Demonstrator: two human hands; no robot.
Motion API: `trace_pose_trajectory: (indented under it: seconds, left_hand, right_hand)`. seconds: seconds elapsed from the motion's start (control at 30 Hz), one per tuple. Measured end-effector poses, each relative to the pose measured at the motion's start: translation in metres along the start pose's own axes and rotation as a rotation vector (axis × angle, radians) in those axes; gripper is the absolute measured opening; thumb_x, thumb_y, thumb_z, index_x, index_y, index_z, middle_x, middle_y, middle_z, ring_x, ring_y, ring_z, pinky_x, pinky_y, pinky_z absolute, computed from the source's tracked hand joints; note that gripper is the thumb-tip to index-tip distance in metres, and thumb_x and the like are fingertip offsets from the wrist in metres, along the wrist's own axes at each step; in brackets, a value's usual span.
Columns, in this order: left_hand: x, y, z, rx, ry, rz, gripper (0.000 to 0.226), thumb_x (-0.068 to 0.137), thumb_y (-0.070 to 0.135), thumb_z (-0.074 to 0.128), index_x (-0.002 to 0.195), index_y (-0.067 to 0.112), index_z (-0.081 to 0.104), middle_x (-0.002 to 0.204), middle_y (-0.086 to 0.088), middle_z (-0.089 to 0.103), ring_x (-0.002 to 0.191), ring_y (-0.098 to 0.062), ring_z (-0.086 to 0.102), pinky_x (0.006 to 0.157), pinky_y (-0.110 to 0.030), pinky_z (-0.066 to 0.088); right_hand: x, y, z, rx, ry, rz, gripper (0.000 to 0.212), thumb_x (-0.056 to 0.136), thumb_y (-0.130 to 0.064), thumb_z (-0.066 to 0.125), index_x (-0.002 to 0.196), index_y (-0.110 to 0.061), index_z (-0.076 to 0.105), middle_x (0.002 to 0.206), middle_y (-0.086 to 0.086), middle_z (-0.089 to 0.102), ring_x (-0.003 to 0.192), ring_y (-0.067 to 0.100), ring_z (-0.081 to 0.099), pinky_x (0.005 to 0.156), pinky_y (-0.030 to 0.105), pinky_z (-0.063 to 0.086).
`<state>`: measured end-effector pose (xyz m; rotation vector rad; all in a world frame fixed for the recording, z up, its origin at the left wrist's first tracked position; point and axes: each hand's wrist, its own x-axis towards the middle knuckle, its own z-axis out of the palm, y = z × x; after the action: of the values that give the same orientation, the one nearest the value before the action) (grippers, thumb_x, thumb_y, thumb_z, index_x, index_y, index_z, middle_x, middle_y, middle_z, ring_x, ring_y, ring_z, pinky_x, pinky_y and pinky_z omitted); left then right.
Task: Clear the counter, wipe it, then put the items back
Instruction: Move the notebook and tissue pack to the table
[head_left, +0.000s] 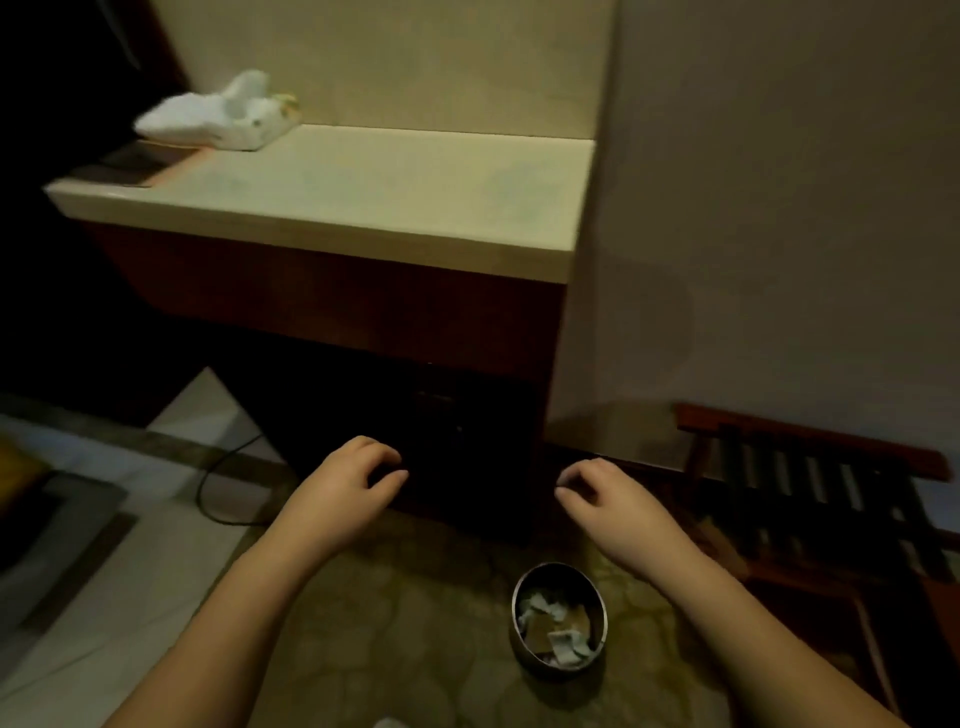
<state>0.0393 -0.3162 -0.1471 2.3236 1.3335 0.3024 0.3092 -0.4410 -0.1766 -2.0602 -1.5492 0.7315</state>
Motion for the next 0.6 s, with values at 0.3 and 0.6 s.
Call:
trace_pose_trajectory:
  seconds: [0.3, 0.6]
  left_hand:
    - [0.052, -0.142, -0.113, 0.023, 0.081, -0.044, 0.029, 0.095, 0.042, 0.052, 0.119, 0.026, 0.061, 0.106, 0.02, 0.045, 0.092, 0.004, 0.047, 0.069, -0.006, 0.034]
    - [0.125, -0.214, -0.235, 0.113, 0.265, -0.073, 0.026, 0.093, 0.043, 0.055, 0.112, 0.026, 0.064, 0.099, 0.017, 0.047, 0.087, 0.0, 0.046, 0.069, -0.019, 0.036]
  right_hand:
    - [0.114, -0.153, 0.042, 0.009, -0.099, -0.188, 0.014, 0.094, -0.04, 0.052, 0.107, -0.04, 0.055, 0.105, -0.02, 0.053, 0.093, -0.002, 0.054, 0.074, 0.016, 0.047]
    - [0.224, -0.282, 0.031, -0.134, 0.03, -0.361, 0.009, 0.091, -0.041, 0.053, 0.094, -0.034, 0.057, 0.096, -0.012, 0.057, 0.086, 0.006, 0.054, 0.075, 0.026, 0.04]
